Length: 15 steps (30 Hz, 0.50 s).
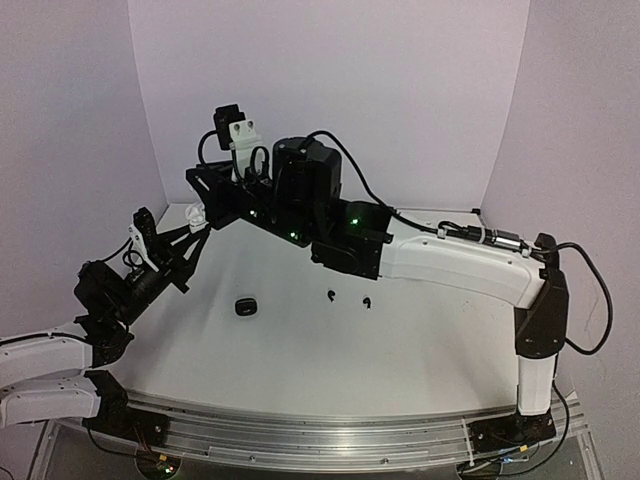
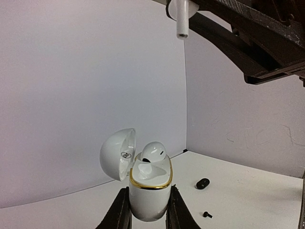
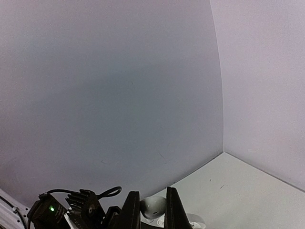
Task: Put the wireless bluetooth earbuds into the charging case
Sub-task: Insert the left earbud into the left side groove of the charging case.
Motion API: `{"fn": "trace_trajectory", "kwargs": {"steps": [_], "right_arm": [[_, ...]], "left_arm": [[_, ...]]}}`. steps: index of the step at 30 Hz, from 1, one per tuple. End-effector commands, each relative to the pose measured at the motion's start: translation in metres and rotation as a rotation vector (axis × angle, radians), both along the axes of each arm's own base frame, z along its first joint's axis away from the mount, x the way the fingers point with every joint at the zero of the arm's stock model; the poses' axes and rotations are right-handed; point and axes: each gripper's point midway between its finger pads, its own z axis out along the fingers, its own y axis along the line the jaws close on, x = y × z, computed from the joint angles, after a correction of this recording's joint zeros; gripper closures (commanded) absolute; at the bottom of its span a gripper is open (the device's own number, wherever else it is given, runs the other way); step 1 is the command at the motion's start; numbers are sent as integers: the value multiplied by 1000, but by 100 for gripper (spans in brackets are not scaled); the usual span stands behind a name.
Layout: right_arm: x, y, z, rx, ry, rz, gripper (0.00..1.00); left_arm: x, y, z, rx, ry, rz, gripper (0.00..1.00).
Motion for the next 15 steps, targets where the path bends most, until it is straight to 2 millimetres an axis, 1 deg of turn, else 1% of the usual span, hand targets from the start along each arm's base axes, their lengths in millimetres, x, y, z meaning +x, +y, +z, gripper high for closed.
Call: {"fn": "trace_trajectory", "kwargs": {"steps": [1,5,11,15], "right_arm": [[0,9,-3,28,-52,8,100],[1,16,-13,14,-66,12,100],[2,17,-20,9,-69,8,100],[4,17,-29,-11,-70,-3,100]], "left_arm": [[-6,6,39,-66,-100,10,100],[-7,6,41,-75,-103,6,100],[-8,6,44,-107,-89,-12,100],[-7,6,44,-106,-87,-12,100]]}}
